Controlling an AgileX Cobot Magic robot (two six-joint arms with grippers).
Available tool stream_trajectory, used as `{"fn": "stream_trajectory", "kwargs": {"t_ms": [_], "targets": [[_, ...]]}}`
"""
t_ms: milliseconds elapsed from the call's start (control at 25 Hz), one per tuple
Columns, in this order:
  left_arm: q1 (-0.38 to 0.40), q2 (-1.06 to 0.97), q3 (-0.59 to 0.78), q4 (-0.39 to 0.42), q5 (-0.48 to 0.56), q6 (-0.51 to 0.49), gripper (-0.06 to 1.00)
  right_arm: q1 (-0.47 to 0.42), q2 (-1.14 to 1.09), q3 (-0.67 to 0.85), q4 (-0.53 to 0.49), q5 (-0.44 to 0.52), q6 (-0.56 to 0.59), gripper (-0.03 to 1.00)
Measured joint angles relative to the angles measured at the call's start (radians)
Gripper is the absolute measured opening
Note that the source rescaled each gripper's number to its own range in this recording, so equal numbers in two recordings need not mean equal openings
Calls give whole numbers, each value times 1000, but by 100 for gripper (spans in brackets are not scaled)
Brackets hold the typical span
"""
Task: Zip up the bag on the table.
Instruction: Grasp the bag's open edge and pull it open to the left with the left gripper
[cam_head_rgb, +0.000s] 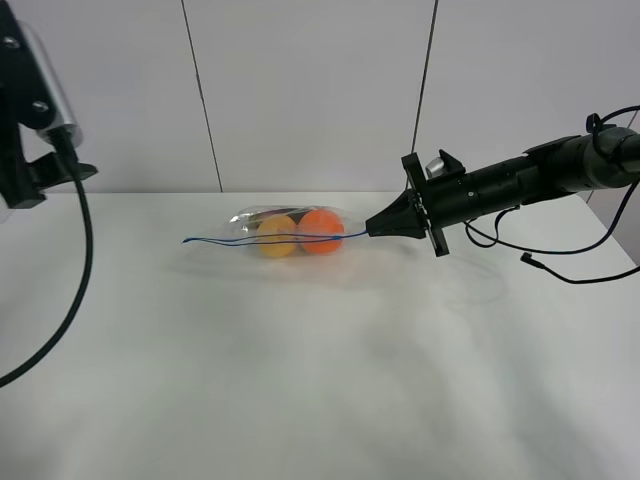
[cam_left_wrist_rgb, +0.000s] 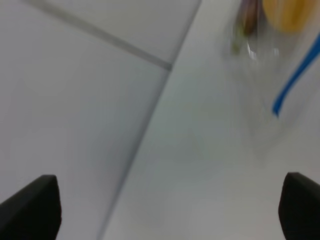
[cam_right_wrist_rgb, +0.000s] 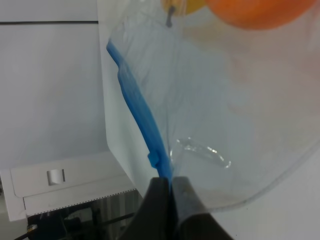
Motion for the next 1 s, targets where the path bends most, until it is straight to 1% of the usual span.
{"fn": "stream_trajectory", "kwargs": {"t_ms": [80,120,160,240,360,400,440,520,640,840,880,920,960,1000], "targets": [[-50,47,0,-98,-50,36,100,0,0,0,0,0,0,0],[-83,72,0,-132,-71,47,100,0,0,0,0,0,0,0],[-113,98,0,-161,-89,52,100,0,0,0,0,0,0,0],[-190,145,0,-190,-113,55,100,0,0,0,0,0,0,0],[-305,226,0,-204,-175,50,100,0,0,0,0,0,0,0],[-305,226,0,-204,-175,50,100,0,0,0,0,0,0,0],[-373,288,0,-219,-235,38,100,0,0,0,0,0,0,0],[-439,346,0,-237,-306,32,100,0,0,0,0,0,0,0],[-520,438,0,-247,-444,31,100,0,0,0,0,0,0,0],[-612,581,0,-249,-670,15,100,0,0,0,0,0,0,0],[-622,608,0,-249,-720,3,100,0,0,0,0,0,0,0],[-622,608,0,-249,-720,3,100,0,0,0,0,0,0,0],[-638,653,0,-249,-800,-13,100,0,0,0,0,0,0,0],[-640,674,0,-249,-835,-18,99,0,0,0,0,0,0,0]]}}
